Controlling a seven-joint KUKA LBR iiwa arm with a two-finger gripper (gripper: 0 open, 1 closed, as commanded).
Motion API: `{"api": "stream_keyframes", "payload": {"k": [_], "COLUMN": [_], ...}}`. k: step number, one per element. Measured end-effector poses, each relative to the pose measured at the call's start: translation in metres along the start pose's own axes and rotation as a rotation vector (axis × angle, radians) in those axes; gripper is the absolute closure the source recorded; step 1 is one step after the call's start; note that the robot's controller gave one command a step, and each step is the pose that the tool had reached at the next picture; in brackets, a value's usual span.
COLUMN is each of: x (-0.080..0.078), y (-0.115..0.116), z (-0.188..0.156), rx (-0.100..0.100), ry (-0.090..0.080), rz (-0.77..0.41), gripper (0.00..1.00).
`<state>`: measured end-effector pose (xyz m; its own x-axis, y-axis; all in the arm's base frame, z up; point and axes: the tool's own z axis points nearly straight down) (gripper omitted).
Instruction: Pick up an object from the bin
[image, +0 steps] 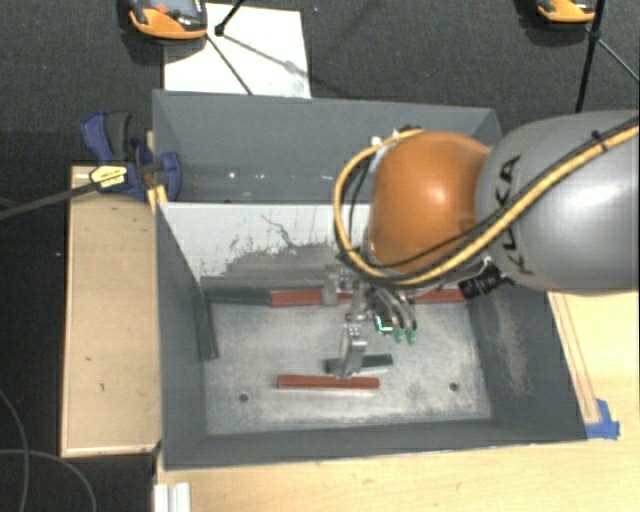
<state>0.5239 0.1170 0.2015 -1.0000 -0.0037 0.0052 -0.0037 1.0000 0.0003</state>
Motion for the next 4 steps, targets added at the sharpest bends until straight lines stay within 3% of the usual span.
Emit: {"api": "stream_keyframes", "payload": {"k": [1,2,3,4], "x": [-0.002,0.015,0.026,0.027], "y": [0.0,-0.009,-0.022,-0.025], "z": [-0.003,0.046,0.096,0.107], "rx": [-0.001,-0.002,-0.001,0.0], "ry": [-0.007,-0.013,-0.008,-0.005], "rz": [0.003,0.05,-0.042,-0.093], "gripper": [0.0,0.0,0.0,0.0]}}
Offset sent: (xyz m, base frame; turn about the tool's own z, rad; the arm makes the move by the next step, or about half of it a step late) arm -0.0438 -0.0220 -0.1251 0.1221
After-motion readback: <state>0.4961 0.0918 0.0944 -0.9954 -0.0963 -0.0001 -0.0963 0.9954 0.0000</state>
